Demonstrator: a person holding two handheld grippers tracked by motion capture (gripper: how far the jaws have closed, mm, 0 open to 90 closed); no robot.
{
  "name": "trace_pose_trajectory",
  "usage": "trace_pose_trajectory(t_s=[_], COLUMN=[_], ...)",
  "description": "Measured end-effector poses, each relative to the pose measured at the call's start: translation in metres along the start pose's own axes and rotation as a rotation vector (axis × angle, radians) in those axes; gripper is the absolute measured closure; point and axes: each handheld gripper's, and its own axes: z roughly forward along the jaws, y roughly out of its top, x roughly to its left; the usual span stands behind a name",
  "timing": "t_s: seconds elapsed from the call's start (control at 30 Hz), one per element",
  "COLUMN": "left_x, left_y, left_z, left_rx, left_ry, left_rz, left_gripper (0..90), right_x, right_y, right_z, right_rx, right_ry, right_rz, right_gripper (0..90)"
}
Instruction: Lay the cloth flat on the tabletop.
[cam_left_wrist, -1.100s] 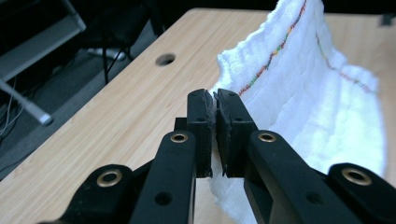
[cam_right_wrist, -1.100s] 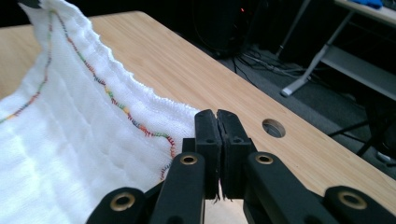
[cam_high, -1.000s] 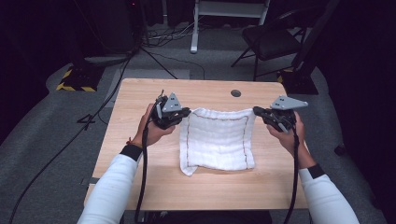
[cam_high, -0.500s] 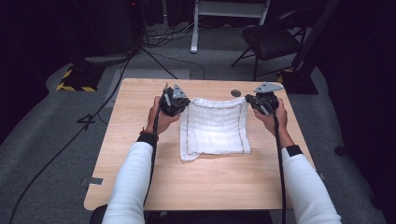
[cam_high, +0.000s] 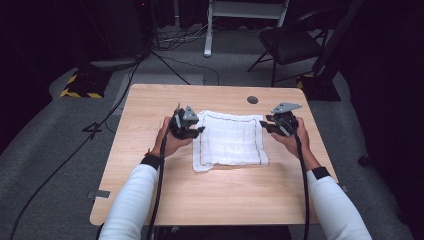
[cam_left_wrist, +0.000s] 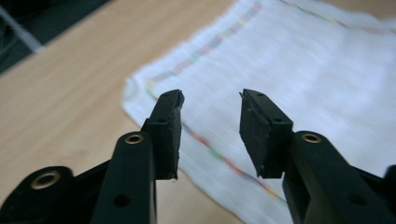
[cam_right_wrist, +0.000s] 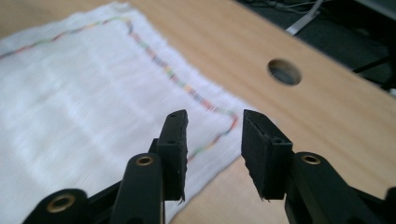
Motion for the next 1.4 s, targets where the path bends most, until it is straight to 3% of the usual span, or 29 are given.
trace_pose_trajectory(t_s=[0.03, 0.17, 0.27, 0.37, 0.53, 0.67, 0.7, 0.77, 0.93, 0.97, 1.0, 1.03, 1.1, 1.23, 1.3, 1.4], left_x=[-0.012, -0.026, -0.037, -0.042, -0.047, -0.052, -0.057, -0.06, -0.087, -0.087, -0.092, -0.101, -0.109, -0.123, -0.126, -0.135], left_y=[-0.01, -0.023, -0.029, -0.032, -0.037, -0.042, -0.046, -0.048, -0.063, -0.063, -0.065, -0.068, -0.071, -0.075, -0.077, -0.078], left_z=[0.0, 0.002, 0.01, 0.014, 0.012, 0.007, 0.002, -0.002, -0.024, -0.024, -0.028, -0.035, -0.043, -0.058, -0.06, -0.06], left_rx=[0.027, 0.051, 0.118, 0.144, 0.132, 0.123, 0.124, 0.127, 0.145, 0.145, 0.155, 0.158, 0.14, 0.097, 0.093, 0.11], left_ry=[-0.041, -0.092, -0.121, -0.138, -0.148, -0.175, -0.201, -0.213, -0.266, -0.266, -0.27, -0.254, -0.263, -0.316, -0.333, -0.332], left_rz=[0.015, 0.027, 0.054, 0.066, 0.071, 0.074, 0.082, 0.094, 0.149, 0.149, 0.161, 0.17, 0.17, 0.155, 0.15, 0.176], left_gripper=[53.6, 51.8, 52.3, 53.3, 55.6, 57.3, 57.4, 57.3, 57.1, 56.5, 55.9, 53.8, 45.1, 37.3, 36.8, 36.7], right_x=[0.006, 0.021, 0.032, 0.038, 0.046, 0.049, 0.053, 0.055, 0.082, 0.082, 0.092, 0.096, 0.101, 0.103, 0.104, 0.111], right_y=[-0.013, -0.036, -0.048, -0.055, -0.066, -0.072, -0.076, -0.078, -0.091, -0.091, -0.095, -0.098, -0.102, -0.11, -0.112, -0.119], right_z=[-0.007, -0.016, -0.012, -0.005, 0.0, -0.004, -0.008, -0.011, -0.039, -0.039, -0.049, -0.053, -0.062, -0.082, -0.086, -0.088], right_rx=[0.006, 0.017, 0.048, 0.081, 0.128, 0.122, 0.123, 0.122, 0.164, 0.164, 0.172, 0.172, 0.161, 0.085, 0.076, 0.082], right_ry=[0.069, 0.165, 0.189, 0.215, 0.236, 0.246, 0.257, 0.261, 0.312, 0.312, 0.326, 0.324, 0.31, 0.367, 0.381, 0.407], right_rz=[-0.003, -0.031, -0.081, -0.097, -0.108, -0.09, -0.077, -0.078, -0.113, -0.113, -0.124, -0.129, -0.134, -0.149, -0.145, -0.195], right_gripper=[59.3, 59.1, 63.0, 65.7, 67.6, 70.0, 71.8, 72.4, 74.1, 74.1, 71.9, 69.2, 64.8, 58.6, 57.6, 55.3])
